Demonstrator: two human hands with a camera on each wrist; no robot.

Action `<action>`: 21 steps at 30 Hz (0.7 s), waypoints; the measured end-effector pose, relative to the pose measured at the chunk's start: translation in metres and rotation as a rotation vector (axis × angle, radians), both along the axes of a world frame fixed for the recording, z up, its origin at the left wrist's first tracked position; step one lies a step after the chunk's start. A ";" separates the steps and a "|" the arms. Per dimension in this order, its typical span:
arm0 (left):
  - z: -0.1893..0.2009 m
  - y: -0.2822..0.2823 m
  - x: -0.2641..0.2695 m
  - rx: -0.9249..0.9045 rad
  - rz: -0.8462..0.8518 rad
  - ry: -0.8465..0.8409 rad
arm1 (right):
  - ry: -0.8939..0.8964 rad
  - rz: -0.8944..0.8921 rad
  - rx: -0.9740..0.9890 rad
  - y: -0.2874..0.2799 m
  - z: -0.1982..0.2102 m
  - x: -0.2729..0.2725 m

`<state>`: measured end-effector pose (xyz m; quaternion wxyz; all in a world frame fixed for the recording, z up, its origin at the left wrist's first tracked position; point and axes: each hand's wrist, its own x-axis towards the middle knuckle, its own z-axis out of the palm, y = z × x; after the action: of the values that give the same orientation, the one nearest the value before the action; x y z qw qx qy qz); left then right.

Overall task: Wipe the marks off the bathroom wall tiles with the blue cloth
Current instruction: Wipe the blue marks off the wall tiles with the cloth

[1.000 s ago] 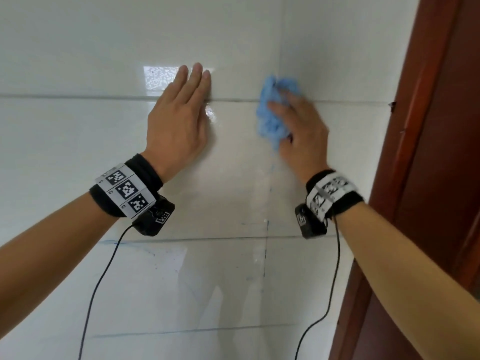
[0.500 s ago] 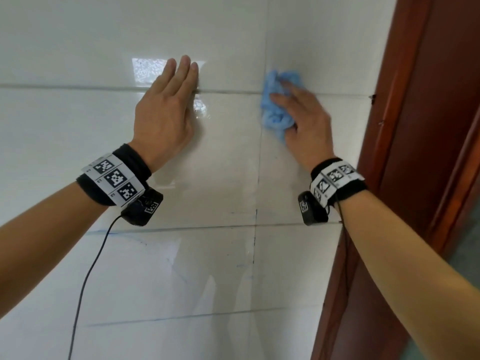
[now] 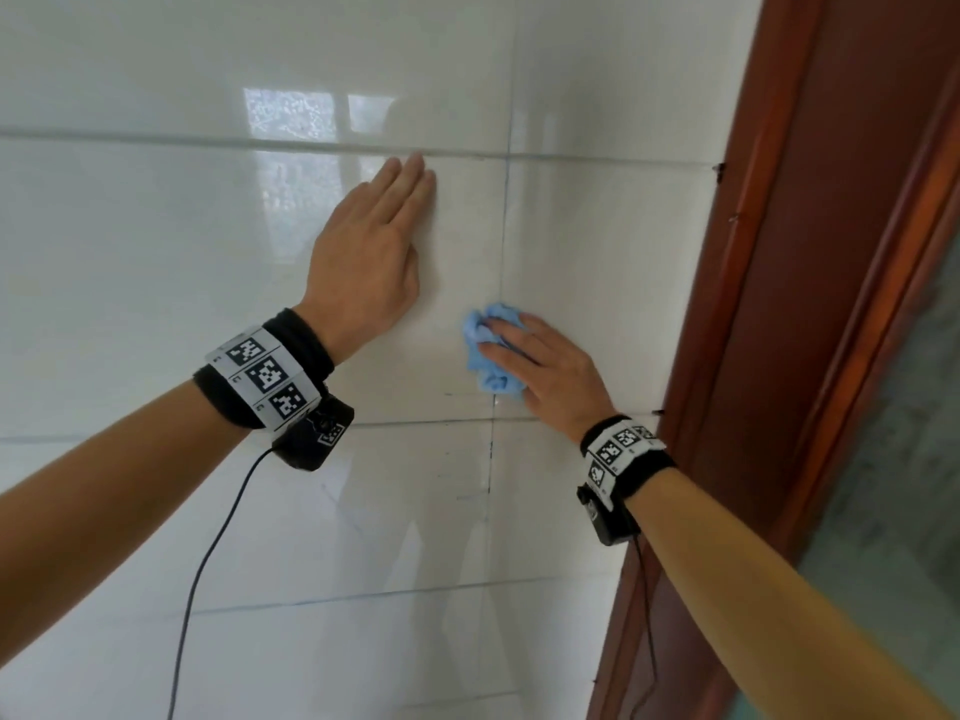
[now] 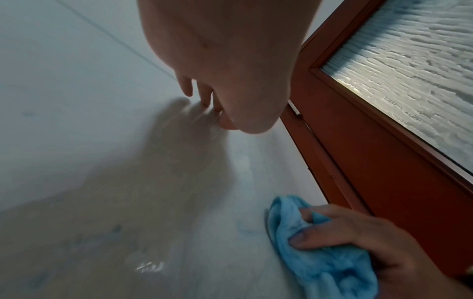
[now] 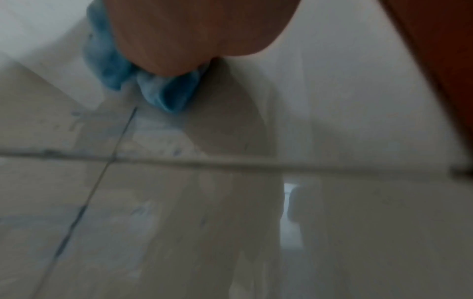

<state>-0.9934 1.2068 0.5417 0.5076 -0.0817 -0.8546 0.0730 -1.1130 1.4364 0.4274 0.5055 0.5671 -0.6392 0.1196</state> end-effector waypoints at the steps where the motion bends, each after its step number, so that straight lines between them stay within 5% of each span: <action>1: 0.000 0.000 0.000 -0.004 0.007 -0.005 | 0.045 -0.028 0.037 0.005 0.009 -0.002; 3: 0.001 -0.001 0.000 -0.019 0.017 -0.005 | -0.004 -0.059 -0.066 0.015 0.036 -0.002; 8: 0.005 0.001 -0.002 -0.049 0.034 0.002 | -0.284 0.009 -0.735 0.022 0.154 0.002; 11: 0.006 -0.002 -0.003 -0.066 0.039 -0.004 | -0.322 0.051 -0.890 0.004 0.197 -0.006; 14: 0.005 -0.006 -0.005 -0.080 0.035 0.012 | -0.244 -0.022 -0.838 -0.024 0.176 -0.006; 21: 0.002 -0.005 -0.009 -0.074 0.013 0.039 | 0.019 -0.004 -0.354 -0.035 0.078 -0.011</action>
<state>-1.0022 1.2019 0.5435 0.5204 -0.0932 -0.8417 0.1094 -1.1242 1.4010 0.5059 0.6039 0.4690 -0.6044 0.2238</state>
